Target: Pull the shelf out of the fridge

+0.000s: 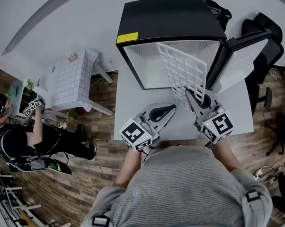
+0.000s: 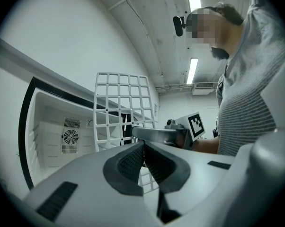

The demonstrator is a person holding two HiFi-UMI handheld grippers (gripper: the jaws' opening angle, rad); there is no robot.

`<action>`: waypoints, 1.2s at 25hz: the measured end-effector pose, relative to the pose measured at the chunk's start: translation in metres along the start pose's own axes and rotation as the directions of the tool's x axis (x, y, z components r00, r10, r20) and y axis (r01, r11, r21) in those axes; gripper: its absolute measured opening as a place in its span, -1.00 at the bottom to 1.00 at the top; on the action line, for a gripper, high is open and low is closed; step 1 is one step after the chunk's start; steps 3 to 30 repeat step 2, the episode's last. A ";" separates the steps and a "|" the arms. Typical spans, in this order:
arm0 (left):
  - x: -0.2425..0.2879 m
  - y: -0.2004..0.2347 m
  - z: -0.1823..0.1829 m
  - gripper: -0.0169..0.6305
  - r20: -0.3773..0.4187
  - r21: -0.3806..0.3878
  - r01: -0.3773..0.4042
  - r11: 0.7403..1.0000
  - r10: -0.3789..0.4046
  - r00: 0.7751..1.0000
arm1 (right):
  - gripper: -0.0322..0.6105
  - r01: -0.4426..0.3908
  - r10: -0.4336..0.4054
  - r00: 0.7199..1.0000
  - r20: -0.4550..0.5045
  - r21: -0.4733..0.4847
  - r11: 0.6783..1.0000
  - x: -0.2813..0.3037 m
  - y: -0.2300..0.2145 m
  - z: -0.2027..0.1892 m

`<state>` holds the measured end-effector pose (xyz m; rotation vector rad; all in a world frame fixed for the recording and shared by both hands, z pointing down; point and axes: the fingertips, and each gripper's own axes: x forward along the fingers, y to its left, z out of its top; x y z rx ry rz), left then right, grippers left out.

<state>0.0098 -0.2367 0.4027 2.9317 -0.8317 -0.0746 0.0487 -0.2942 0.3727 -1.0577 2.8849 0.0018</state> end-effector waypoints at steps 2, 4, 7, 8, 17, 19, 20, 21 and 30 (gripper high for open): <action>-0.001 -0.001 -0.001 -0.91 0.000 -0.008 -0.003 1.000 0.003 1.000 | -0.79 0.001 -0.001 1.000 -0.001 0.006 1.000 -0.001 0.000 0.000; -0.001 -0.001 -0.001 -0.91 0.000 -0.008 -0.003 1.000 0.003 1.000 | -0.79 0.001 -0.001 1.000 -0.001 0.006 1.000 -0.001 0.000 0.000; -0.001 -0.001 -0.001 -0.91 0.000 -0.008 -0.003 1.000 0.003 1.000 | -0.79 0.001 -0.001 1.000 -0.001 0.006 1.000 -0.001 0.000 0.000; -0.001 -0.001 -0.001 -0.91 0.000 -0.008 -0.003 1.000 0.003 1.000 | -0.79 0.001 -0.001 1.000 -0.001 0.006 1.000 -0.001 0.000 0.000; -0.001 -0.001 -0.001 -0.91 0.000 -0.008 -0.003 1.000 0.003 1.000 | -0.79 0.001 -0.001 1.000 -0.001 0.006 1.000 -0.001 0.000 0.000; -0.001 -0.001 -0.001 -0.91 0.000 -0.008 -0.003 1.000 0.003 1.000 | -0.79 0.001 -0.001 1.000 -0.001 0.006 1.000 -0.001 0.000 0.000; -0.001 -0.001 -0.001 -0.91 0.000 -0.008 -0.003 1.000 0.003 1.000 | -0.79 0.001 -0.001 1.000 -0.001 0.006 1.000 -0.001 0.000 0.000; -0.001 -0.001 -0.001 -0.91 0.000 -0.008 -0.003 1.000 0.003 1.000 | -0.79 0.001 -0.001 1.000 -0.001 0.006 1.000 -0.001 0.000 0.000; -0.001 -0.001 -0.001 -0.91 0.000 -0.008 -0.003 1.000 0.003 1.000 | -0.79 0.001 -0.001 1.000 -0.001 0.006 1.000 -0.001 0.000 0.000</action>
